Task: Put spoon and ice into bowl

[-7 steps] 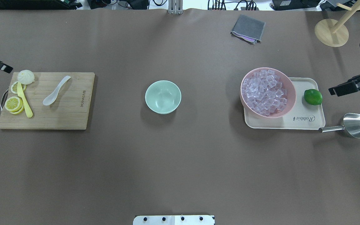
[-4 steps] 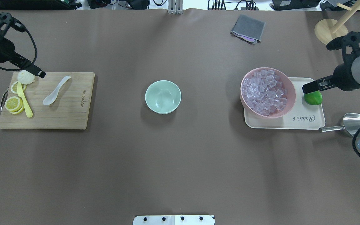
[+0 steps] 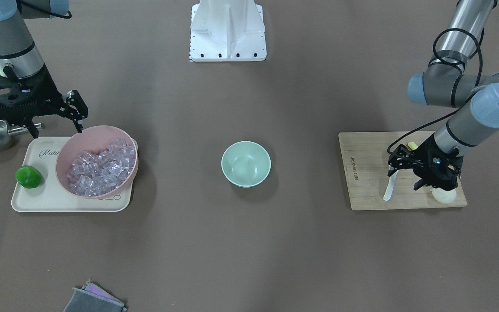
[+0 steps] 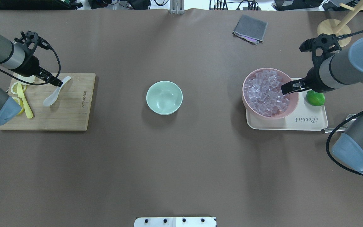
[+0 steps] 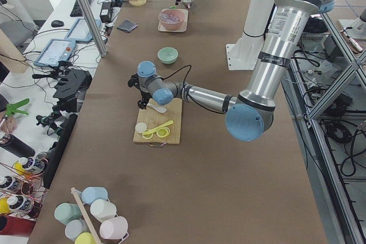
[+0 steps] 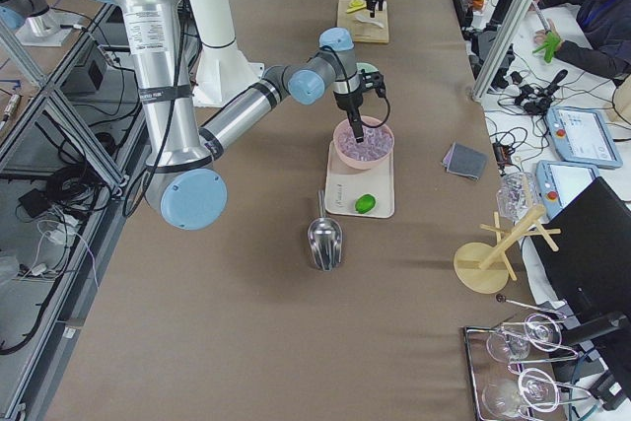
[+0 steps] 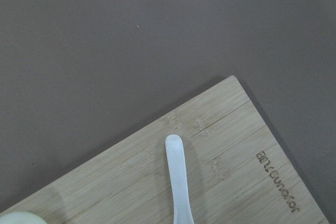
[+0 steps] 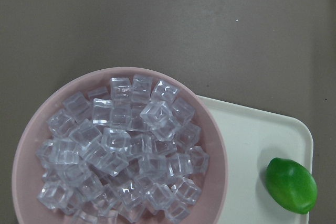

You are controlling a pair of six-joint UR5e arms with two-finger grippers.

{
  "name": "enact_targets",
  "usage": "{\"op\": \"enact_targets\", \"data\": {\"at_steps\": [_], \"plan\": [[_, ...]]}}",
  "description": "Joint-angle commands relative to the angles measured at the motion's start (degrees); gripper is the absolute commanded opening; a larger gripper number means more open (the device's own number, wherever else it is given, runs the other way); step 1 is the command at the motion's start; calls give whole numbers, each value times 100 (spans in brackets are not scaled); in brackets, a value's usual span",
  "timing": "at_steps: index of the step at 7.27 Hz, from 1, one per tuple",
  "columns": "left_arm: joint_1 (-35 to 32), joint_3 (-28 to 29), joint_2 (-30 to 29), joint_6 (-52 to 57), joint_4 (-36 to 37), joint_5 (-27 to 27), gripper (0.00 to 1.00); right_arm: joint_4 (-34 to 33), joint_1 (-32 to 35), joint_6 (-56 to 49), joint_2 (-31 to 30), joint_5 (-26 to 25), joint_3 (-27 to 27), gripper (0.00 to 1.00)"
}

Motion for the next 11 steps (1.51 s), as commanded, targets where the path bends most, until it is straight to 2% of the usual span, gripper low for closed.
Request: {"op": "enact_targets", "data": {"at_steps": [1, 5, 8, 9, 11], "plan": [[115, 58, 18, -24, -93, 81, 58, -7, -26, 8, 13, -31, 5, 100], [168, 66, 27, -24, -84, 125, 58, -7, -43, -10, 13, -31, -39, 100], [212, 75, 54, -32, -84, 239, 52, -7, -61, -10, 13, -40, -48, 100], [239, 75, 62, -32, -84, 248, 41, -7, -61, -10, 13, -40, -39, 100], [239, 58, 62, -32, -128, 248, 0, -7, -70, -1, 4, -40, -30, 100]]}}
